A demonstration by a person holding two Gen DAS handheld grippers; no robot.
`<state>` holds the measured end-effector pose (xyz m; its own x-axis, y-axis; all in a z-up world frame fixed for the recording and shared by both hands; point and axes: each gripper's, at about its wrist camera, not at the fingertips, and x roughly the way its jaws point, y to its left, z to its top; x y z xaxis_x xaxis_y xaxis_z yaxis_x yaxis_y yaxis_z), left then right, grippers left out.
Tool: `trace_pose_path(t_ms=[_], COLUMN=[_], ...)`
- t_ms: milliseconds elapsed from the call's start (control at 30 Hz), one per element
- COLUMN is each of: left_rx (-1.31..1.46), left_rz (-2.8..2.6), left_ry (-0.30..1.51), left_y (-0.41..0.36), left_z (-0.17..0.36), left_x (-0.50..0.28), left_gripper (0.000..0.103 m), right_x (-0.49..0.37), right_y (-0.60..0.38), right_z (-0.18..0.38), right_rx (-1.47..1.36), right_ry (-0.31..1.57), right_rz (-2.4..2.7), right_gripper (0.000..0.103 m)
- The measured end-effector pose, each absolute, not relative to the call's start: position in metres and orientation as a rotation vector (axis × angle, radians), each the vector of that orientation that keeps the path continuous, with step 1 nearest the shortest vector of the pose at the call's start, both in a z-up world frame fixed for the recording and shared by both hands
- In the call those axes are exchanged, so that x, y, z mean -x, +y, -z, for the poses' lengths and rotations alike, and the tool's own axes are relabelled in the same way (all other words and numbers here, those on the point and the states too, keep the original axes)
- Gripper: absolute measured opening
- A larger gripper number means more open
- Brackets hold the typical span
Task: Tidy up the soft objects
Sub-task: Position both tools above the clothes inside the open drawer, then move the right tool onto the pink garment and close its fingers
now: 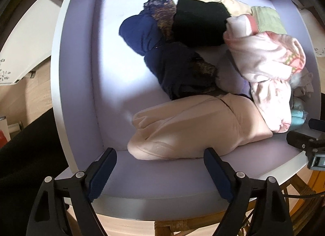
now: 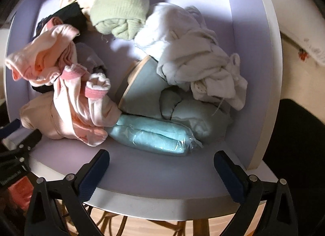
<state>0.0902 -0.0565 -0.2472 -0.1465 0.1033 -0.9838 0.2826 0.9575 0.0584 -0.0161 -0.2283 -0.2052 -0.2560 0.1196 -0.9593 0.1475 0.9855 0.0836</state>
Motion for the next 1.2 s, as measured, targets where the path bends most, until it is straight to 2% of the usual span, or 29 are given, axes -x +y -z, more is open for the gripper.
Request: trace_pose_path(t_ms=[133, 400, 633, 933, 1200], left_rx=[-0.302, -0.223, -0.173, -0.203, -0.224], left_rz=[0.162, 0.132, 0.088, 0.075, 0.066], left_ry=[1.705, 1.67, 1.659, 1.67, 1.644], left_y=[-0.062, -0.057, -0.05, -0.036, -0.041], left_z=[0.244, 0.234, 0.229, 0.238, 0.238], left_x=[-0.088, -0.091, -0.095, -0.085, -0.087], left_gripper=[0.089, 0.089, 0.089, 0.089, 0.089], right_x=[0.011, 0.0, -0.025, -0.032, -0.031], right_y=[-0.242, -0.263, -0.282, -0.245, -0.205], right_z=[0.199, 0.188, 0.157, 0.135, 0.14], right_rx=[-0.153, -0.253, -0.358, -0.339, -0.257], right_ry=[1.802, 1.726, 1.58, 1.472, 1.478], right_rz=[0.004, -0.008, -0.062, -0.223, -0.227], right_gripper=[0.103, 0.103, 0.103, 0.103, 0.088])
